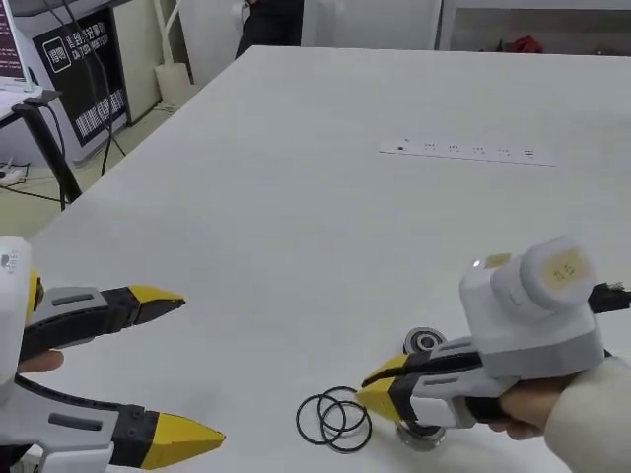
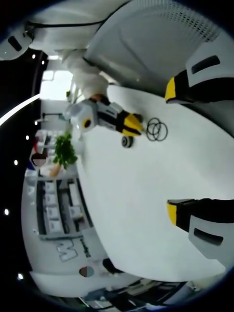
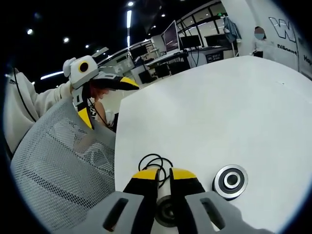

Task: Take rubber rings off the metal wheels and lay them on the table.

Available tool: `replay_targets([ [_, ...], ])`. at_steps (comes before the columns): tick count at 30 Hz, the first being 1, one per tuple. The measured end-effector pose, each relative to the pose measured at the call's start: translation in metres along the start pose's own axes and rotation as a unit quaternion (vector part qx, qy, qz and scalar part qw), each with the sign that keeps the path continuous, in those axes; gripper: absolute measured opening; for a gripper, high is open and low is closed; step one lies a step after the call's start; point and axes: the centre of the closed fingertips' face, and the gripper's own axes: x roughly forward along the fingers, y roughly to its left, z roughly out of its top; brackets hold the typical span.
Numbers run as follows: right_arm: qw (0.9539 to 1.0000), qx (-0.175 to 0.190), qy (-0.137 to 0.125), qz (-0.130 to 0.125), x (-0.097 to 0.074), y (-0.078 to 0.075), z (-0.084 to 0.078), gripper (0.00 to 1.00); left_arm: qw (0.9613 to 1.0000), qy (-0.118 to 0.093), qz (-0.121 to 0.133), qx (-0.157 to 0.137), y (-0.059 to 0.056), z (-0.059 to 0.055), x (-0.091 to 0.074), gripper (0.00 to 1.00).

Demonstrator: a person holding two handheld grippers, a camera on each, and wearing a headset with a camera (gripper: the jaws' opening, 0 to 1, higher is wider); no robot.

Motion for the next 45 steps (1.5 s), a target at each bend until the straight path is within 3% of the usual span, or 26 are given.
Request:
replay_targets([
  [8, 0.9999, -0.004, -0.007, -0.007, -0.010, -0.004, 0.004, 0.07, 1.0000, 0.002, -0.001, 0.005, 0.002, 0.003, -0.001, 0.81],
  [16, 0.9990, -0.006, -0.030, -0.031, -0.032, -0.019, 0.013, 0.07, 0.9999, 0.005, -0.005, 0.013, 0.003, 0.009, -0.001, 0.81],
  [35, 0.9960, 0.018, -0.050, -0.072, -0.069, -0.039, -0.003, 0.09, 0.9988, 0.007, -0.015, 0.047, 0.009, 0.033, 0.004, 0.80],
  [45, 0.9945, 0.029, -0.050, -0.087, -0.077, -0.049, -0.014, 0.10, 0.9978, 0.002, -0.026, 0.060, 0.009, 0.045, 0.013, 0.80],
])
